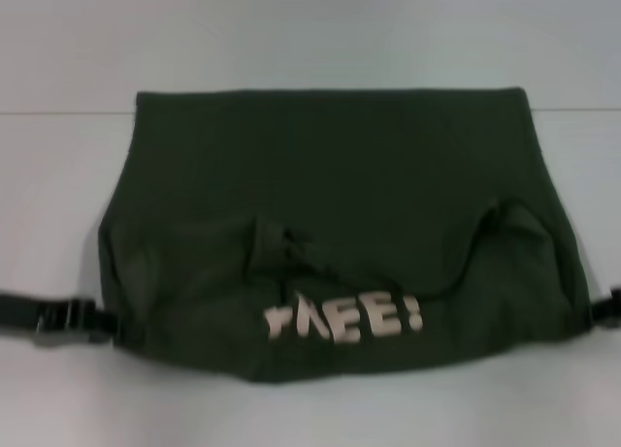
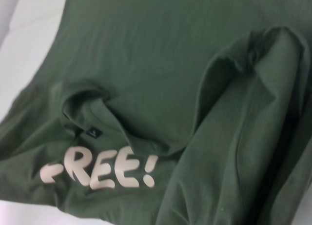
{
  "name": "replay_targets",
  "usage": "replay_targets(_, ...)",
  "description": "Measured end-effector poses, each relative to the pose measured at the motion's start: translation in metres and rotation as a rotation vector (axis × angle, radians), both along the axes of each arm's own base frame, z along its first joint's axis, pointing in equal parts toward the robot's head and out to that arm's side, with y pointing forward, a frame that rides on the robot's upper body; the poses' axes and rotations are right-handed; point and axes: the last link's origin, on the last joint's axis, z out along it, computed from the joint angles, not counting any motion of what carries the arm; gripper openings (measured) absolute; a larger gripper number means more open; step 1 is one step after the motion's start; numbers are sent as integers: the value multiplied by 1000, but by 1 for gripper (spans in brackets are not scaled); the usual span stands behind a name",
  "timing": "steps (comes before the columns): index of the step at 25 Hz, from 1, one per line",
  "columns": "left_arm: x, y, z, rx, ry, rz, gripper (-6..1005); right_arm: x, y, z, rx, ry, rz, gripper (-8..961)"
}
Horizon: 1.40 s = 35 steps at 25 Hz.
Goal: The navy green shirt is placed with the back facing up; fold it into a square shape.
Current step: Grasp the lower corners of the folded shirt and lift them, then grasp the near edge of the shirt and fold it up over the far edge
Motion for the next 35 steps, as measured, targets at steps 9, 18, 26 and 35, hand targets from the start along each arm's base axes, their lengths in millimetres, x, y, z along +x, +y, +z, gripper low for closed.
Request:
replay_targets(9,-8,-46,0,-180,-60,-29,31,19,-43,4,-155,6,-32,75)
replay_targets(18,-10,-50,14,-102,-148,-28,31,15,-44,24,-75,110,15,86)
replay_targets(26,-2,24,34,221,-108,86,31,7,19,45,261,84,30,96)
replay_targets(35,9,84,-1,338,29,146,31,-5,79,0,449,-42,11,108)
